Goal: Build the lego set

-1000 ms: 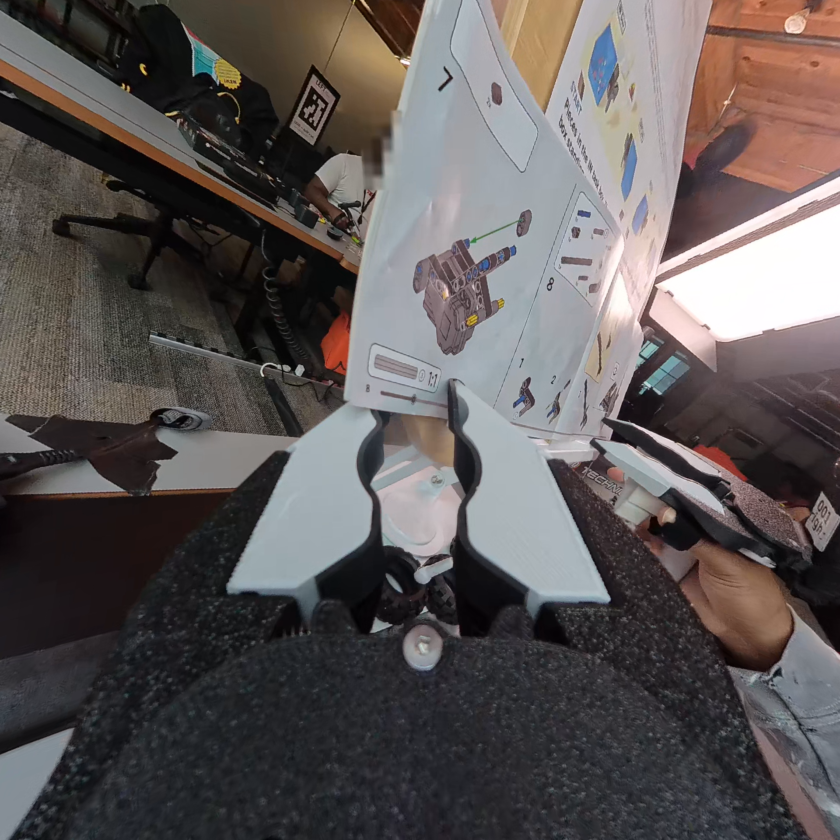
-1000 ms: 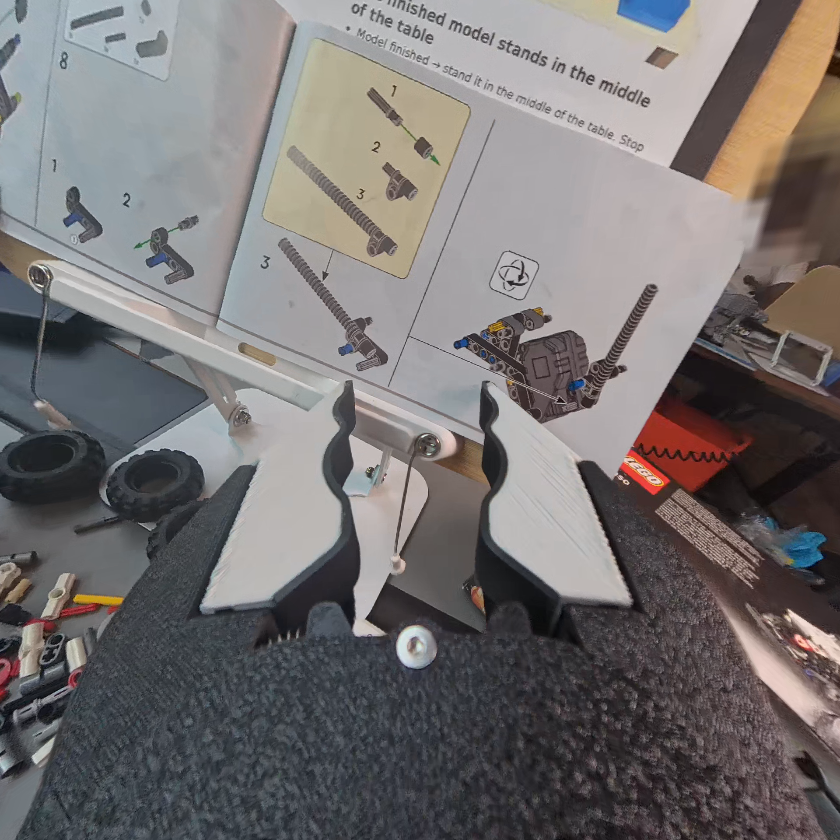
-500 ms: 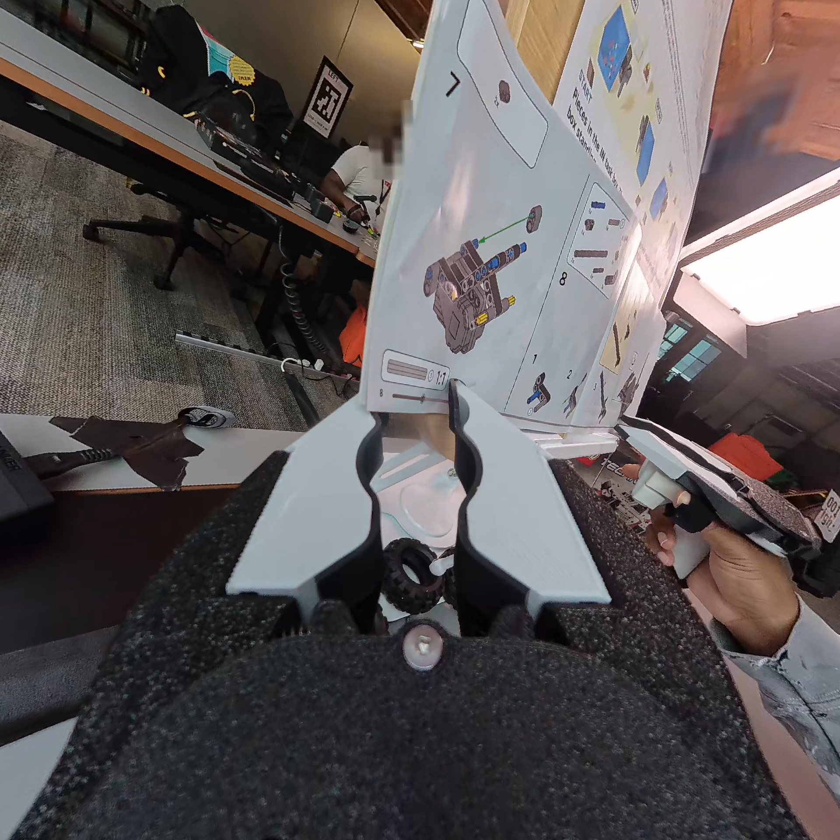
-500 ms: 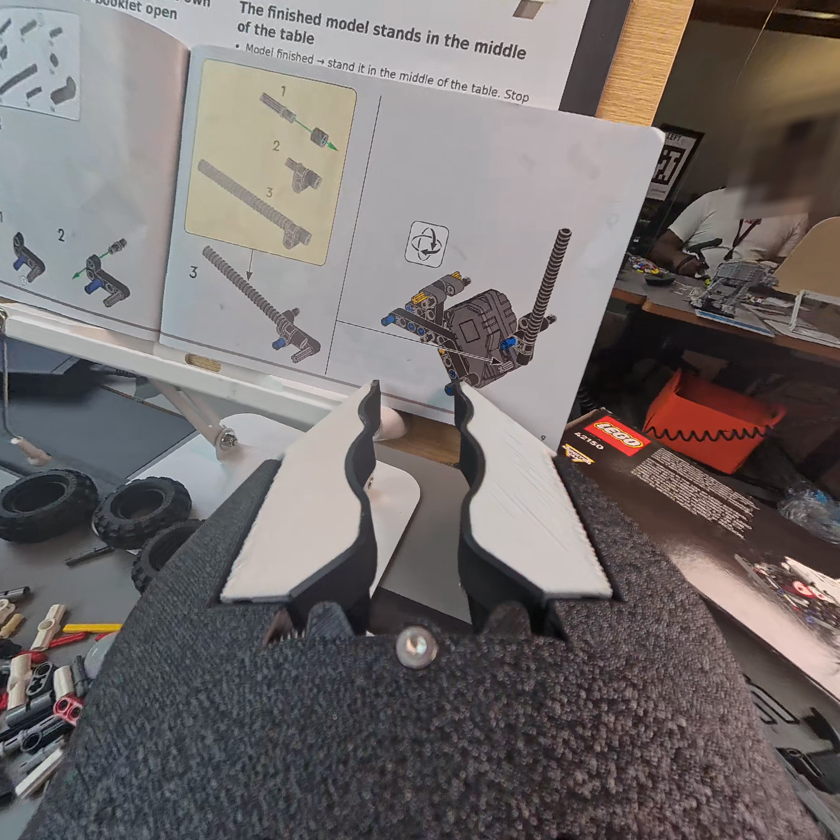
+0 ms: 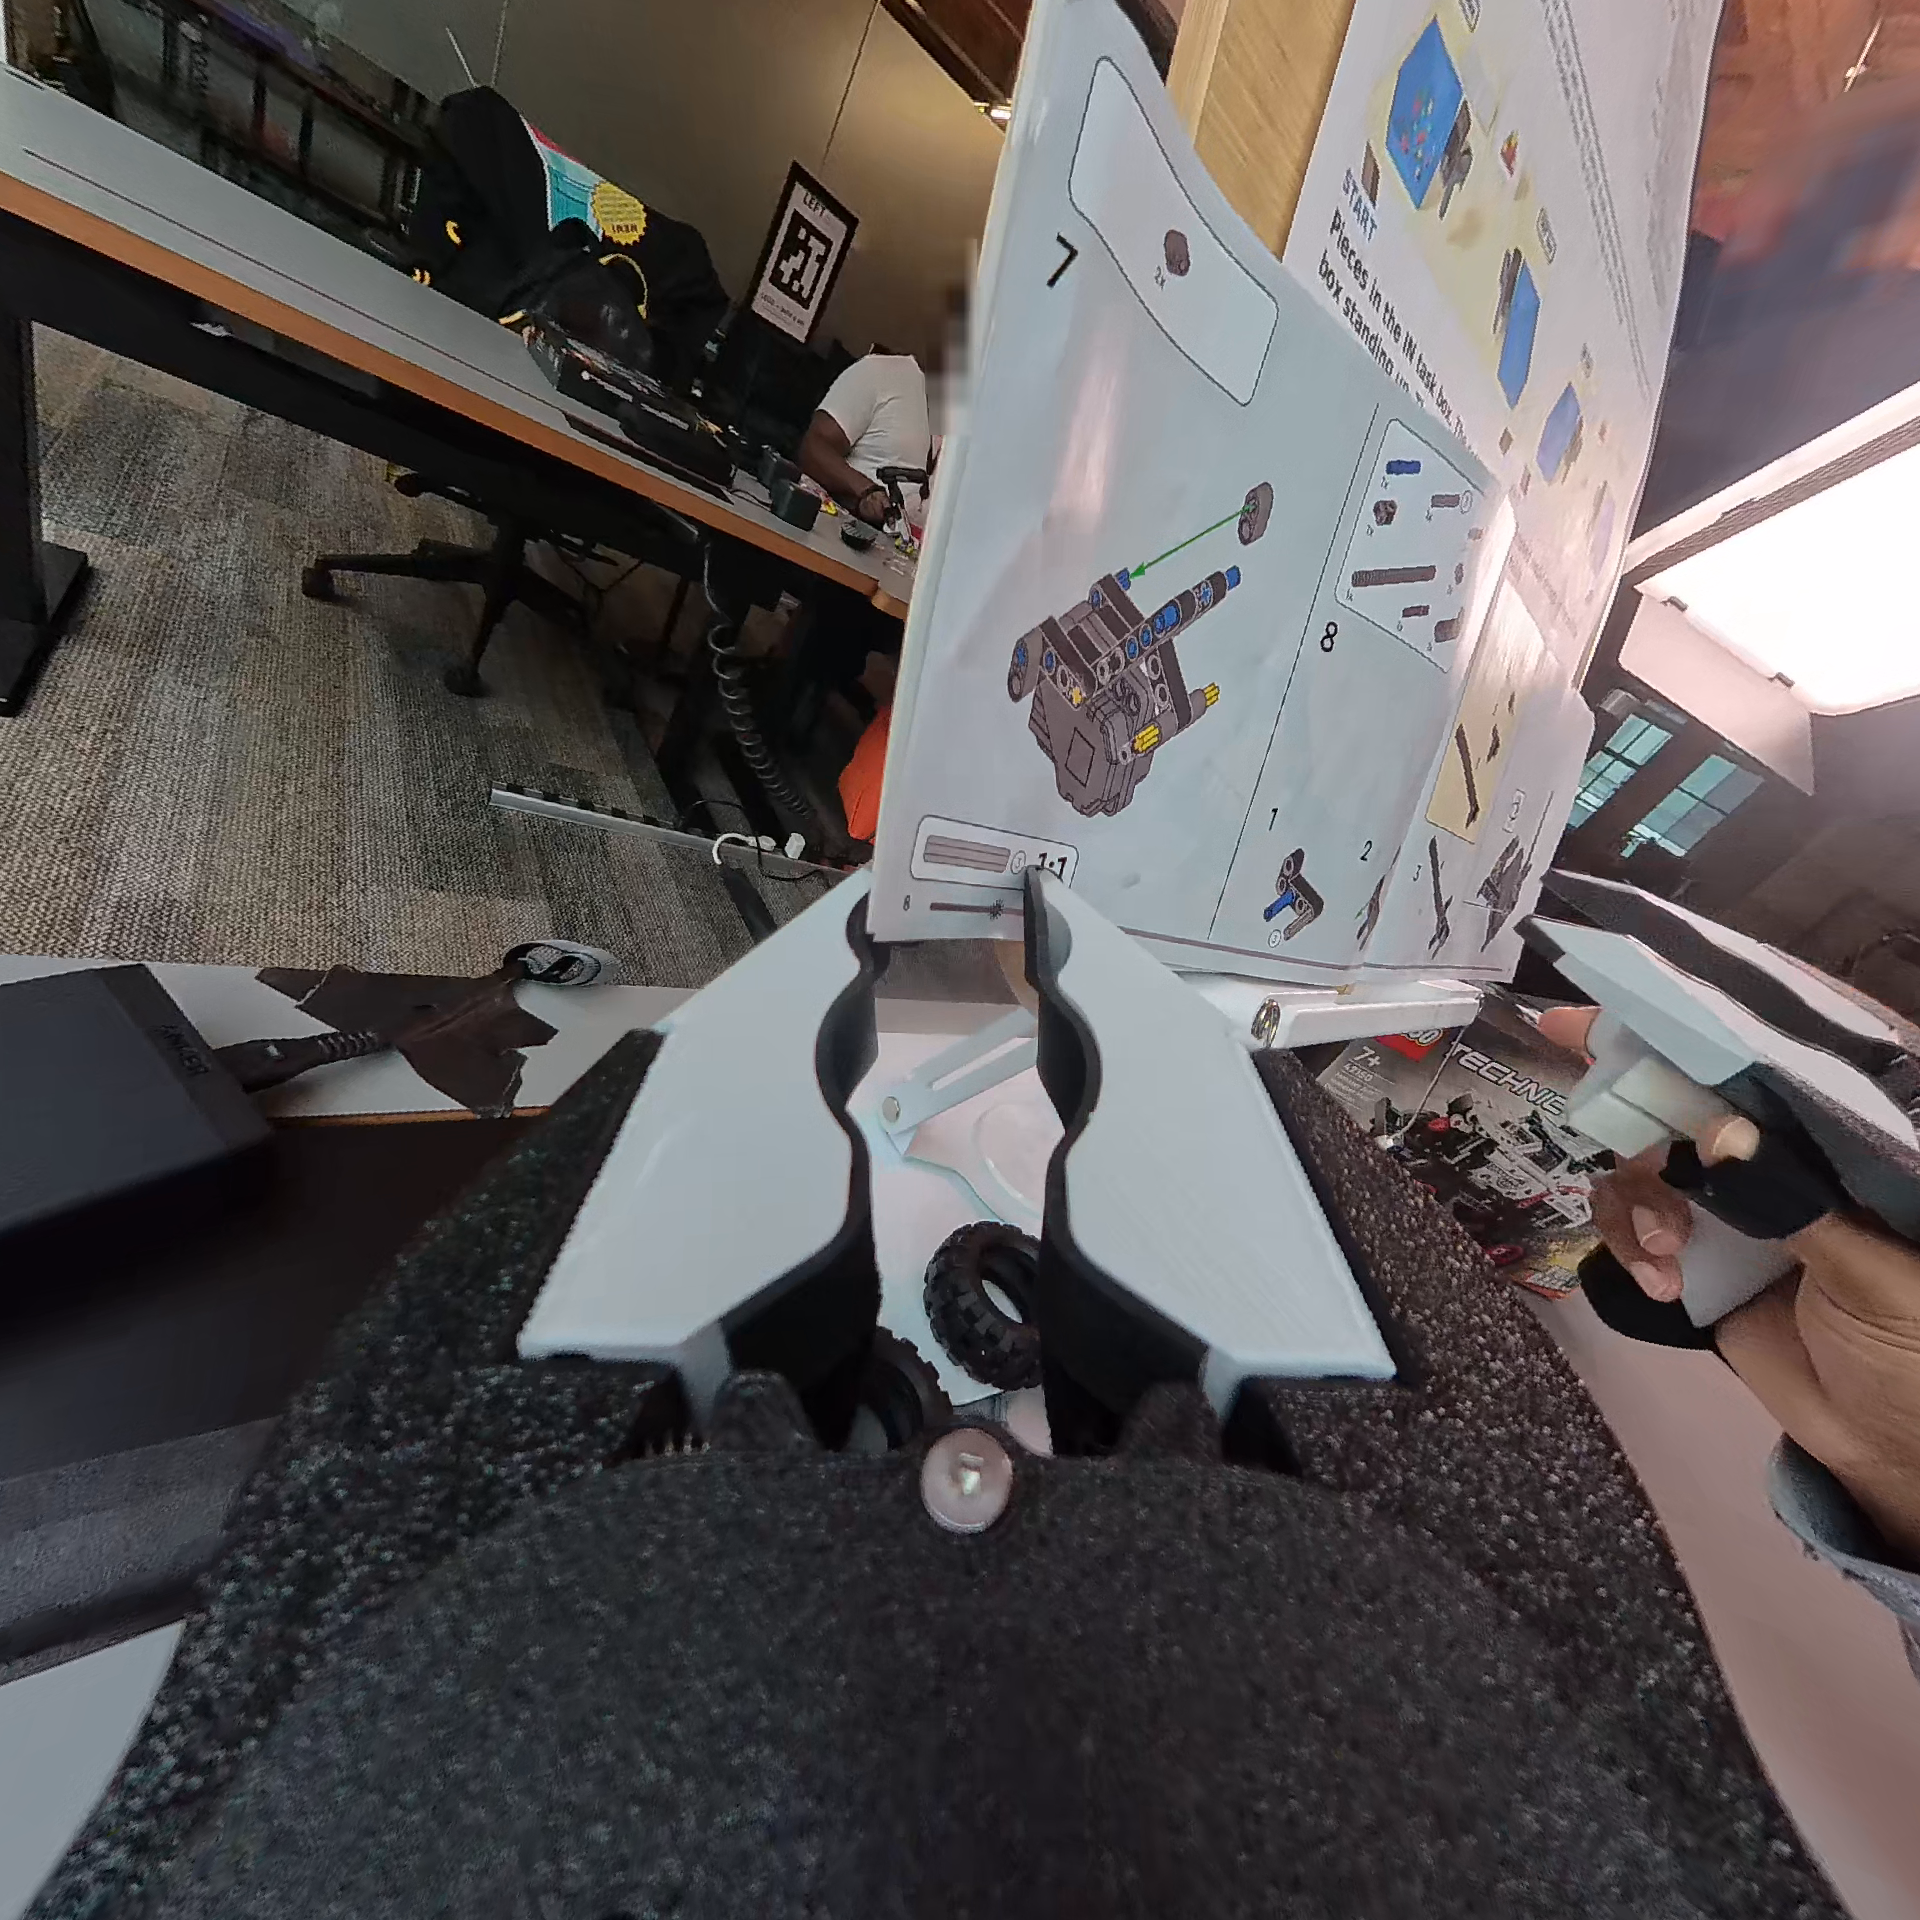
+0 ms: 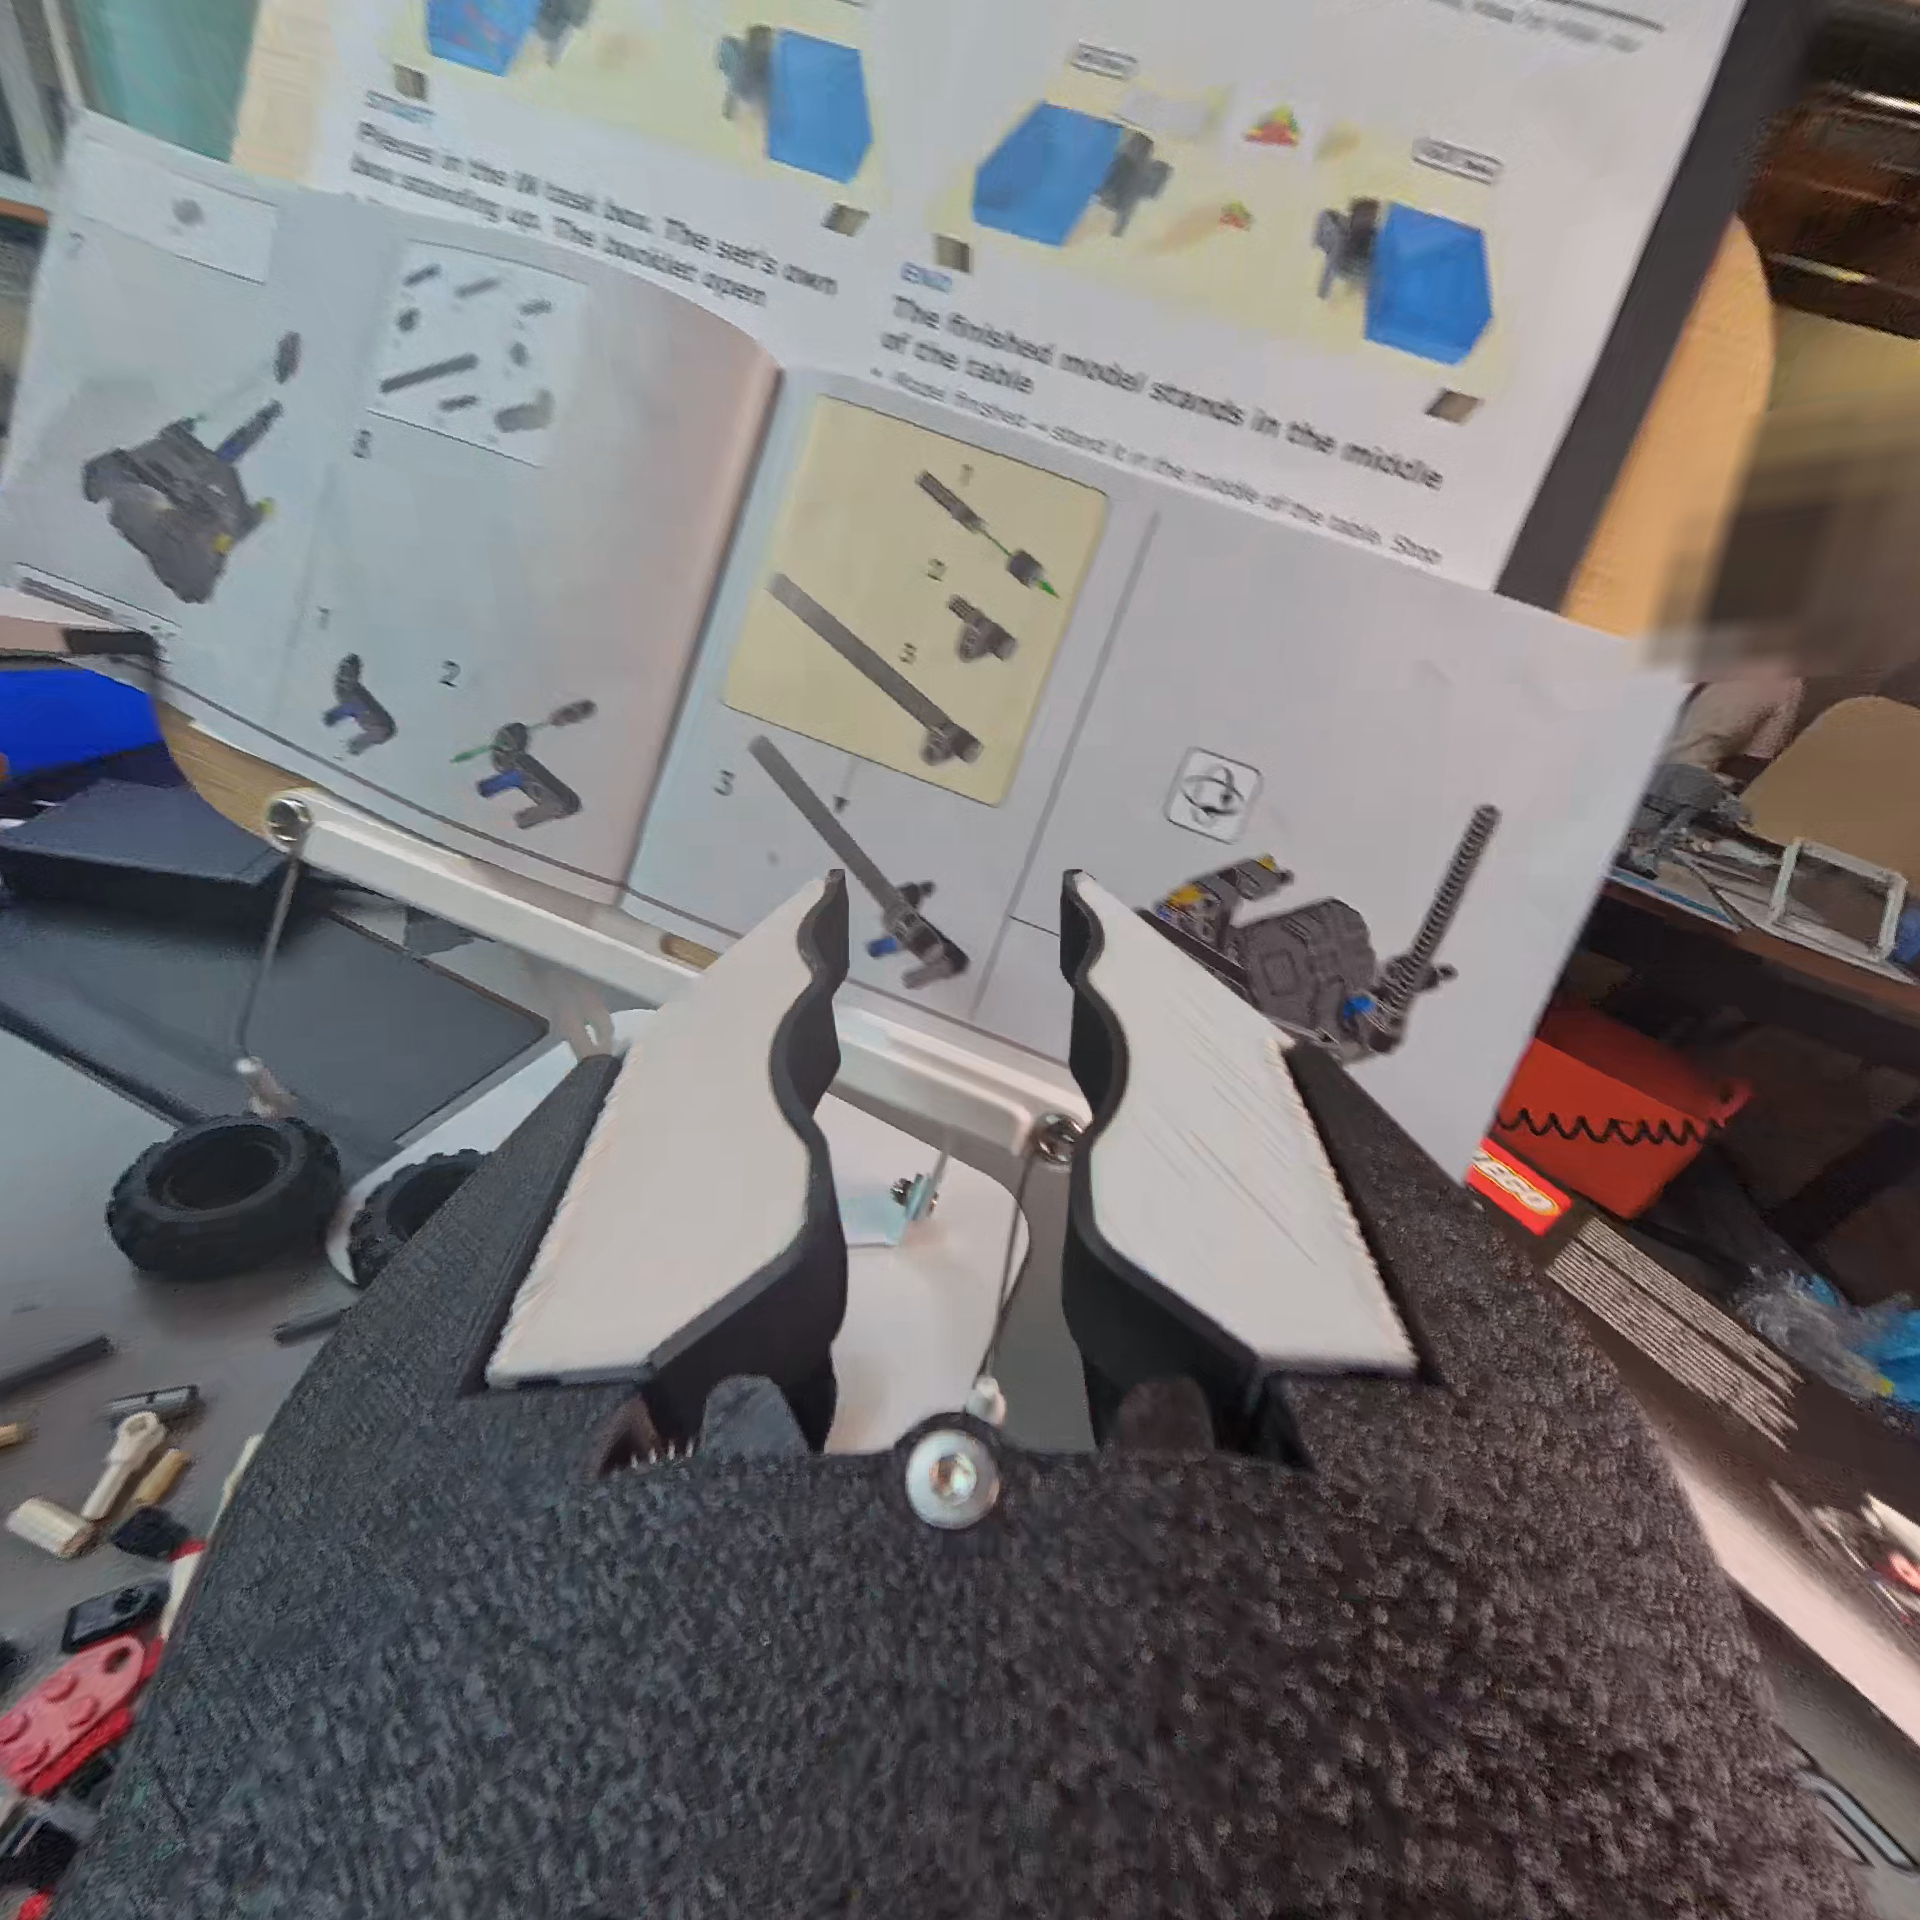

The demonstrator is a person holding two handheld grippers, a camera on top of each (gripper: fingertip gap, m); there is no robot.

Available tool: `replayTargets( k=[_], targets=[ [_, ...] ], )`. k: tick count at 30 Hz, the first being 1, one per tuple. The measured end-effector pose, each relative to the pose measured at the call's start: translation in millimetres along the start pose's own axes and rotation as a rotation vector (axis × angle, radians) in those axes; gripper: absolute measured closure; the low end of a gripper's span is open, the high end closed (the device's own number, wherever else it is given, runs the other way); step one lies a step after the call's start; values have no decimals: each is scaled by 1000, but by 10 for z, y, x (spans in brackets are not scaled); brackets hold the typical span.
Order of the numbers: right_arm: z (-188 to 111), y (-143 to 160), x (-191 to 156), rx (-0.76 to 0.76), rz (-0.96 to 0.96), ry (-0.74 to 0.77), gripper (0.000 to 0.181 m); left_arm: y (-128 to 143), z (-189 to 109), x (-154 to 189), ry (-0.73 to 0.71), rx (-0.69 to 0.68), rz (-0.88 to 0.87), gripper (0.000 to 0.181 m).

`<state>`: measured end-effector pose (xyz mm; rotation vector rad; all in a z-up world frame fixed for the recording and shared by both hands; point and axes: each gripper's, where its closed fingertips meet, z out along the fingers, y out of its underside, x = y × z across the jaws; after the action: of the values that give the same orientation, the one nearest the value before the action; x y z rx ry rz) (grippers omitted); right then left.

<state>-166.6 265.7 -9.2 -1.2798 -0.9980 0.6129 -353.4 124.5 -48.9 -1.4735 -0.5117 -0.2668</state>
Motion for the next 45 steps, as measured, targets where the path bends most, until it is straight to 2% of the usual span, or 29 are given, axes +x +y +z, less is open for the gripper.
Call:
replayTargets(
  k=[4,7,10,16,19,30,34,39,40,45],
  targets=[
    [255,-330,-667,23,-178,-54,124,9,0,2,-4,7,-7,156],
    [519,-402,-903,-4,-315,-20,117,14,-14,-5,-11,5,-18,156],
    [667,-384,-877,-22,-357,12,125,-5,-42,-14,-16,7,-37,156],
    [553,-393,-700,3,-347,7,166,-77,-102,18,-19,23,-28,156],
    [533,-353,-649,-7,-311,-33,181,-108,-110,43,-23,34,-21,155],
    [508,-337,-598,-8,-92,-129,181,-292,-295,82,-80,86,108,153],
    [508,-317,-581,-6,-33,-148,181,-339,-357,193,-67,103,155,153],
    [490,-321,-595,-14,-45,-118,181,-198,-272,388,-37,34,256,149],
    [476,-332,-599,-13,-38,-111,176,-163,-243,398,-40,17,274,149],
    [337,-542,-800,53,-45,-122,123,-48,-140,379,-44,-35,294,146]
  ],
)
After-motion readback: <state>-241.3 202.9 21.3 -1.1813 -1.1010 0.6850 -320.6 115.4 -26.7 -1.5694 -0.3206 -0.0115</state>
